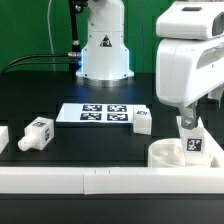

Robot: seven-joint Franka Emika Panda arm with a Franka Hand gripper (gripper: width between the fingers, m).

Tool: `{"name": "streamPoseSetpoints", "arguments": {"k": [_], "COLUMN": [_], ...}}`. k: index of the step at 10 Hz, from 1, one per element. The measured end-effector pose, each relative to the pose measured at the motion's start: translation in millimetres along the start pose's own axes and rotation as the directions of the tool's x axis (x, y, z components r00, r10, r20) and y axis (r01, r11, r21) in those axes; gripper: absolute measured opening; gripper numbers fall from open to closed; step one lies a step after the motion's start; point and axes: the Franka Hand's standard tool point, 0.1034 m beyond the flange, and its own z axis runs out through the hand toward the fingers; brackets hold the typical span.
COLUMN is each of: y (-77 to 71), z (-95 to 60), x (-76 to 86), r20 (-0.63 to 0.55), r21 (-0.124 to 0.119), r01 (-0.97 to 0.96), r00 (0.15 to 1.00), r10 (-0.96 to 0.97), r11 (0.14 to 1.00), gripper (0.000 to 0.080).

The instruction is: Assemble stool

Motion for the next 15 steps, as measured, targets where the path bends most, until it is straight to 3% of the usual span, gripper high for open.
{"name": "streamPoseSetpoints", "arguments": {"k": [2,3,4,6,8,9,12,15], "y": [3.2,4.7,7.5,5.1,6.4,6.4,8.1,4.5], "z": [0.4,6.5,19.8,28.9,29.1,29.1,29.2,30.0], "x": [-3.4,-4.2,-7.8,-5.7,-7.3,-7.4,-11.3,-11.6], "r20": [0.007,0.018,0.048,0.048,0.049,0.049,0.031,-0.005], "r21": [-0.005,-0.015,-0.018,-0.020,-0.020,-0.020,-0.021,0.003], "r01": [0.138,0.245,0.452,0.437,0.420,0.418,0.106,-0.345], "r00": [0.990,0.969,0.891,0.899,0.907,0.908,0.994,0.939], "r10": [-0.138,-0.245,-0.451,-0.436,-0.419,-0.417,-0.106,0.345], "r11": [0.990,0.969,0.892,0.899,0.907,0.908,0.994,0.939], "gripper": [0.0649,0.0649,0.0649,0.0649,0.0383,0.0334,0.0334,0.0334]}}
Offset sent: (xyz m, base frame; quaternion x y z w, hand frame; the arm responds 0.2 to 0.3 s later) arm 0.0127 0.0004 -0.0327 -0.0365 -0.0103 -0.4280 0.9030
